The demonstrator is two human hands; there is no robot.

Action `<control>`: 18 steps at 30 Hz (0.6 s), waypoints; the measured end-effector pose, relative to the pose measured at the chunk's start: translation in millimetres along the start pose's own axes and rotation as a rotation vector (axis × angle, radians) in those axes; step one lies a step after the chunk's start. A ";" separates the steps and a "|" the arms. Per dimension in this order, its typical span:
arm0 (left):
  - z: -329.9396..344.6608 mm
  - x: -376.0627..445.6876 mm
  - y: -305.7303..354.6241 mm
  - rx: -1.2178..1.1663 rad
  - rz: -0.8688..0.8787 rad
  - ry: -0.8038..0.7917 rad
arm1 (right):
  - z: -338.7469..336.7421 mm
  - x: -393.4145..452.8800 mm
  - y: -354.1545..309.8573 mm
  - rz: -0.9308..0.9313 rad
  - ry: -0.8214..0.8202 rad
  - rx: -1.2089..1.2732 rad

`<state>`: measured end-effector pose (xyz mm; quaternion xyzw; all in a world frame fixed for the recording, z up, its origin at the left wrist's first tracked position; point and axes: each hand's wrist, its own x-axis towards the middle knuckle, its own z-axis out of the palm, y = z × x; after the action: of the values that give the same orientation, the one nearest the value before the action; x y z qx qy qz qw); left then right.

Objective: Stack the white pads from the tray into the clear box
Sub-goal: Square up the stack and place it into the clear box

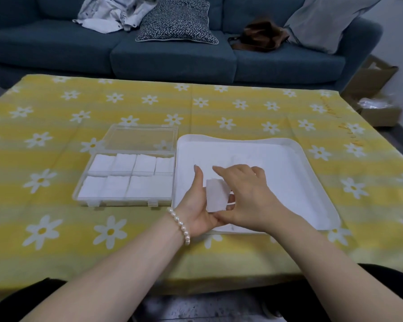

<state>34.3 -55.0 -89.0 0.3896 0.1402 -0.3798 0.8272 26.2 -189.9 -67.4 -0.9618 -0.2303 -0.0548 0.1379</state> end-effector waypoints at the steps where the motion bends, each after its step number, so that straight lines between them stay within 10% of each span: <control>1: 0.2 -0.2 -0.2 -0.020 -0.002 -0.029 | 3.5 -0.7 0.6 -0.011 0.035 -0.022; 18: -5.4 4.3 18.6 -0.175 0.010 -0.022 | -42.3 -22.4 103.6 0.621 -0.246 0.226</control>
<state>51.3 -45.6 -84.8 0.3125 0.1619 -0.3659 0.8615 52.0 -300.5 -55.6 -0.9639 0.0538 0.1319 0.2249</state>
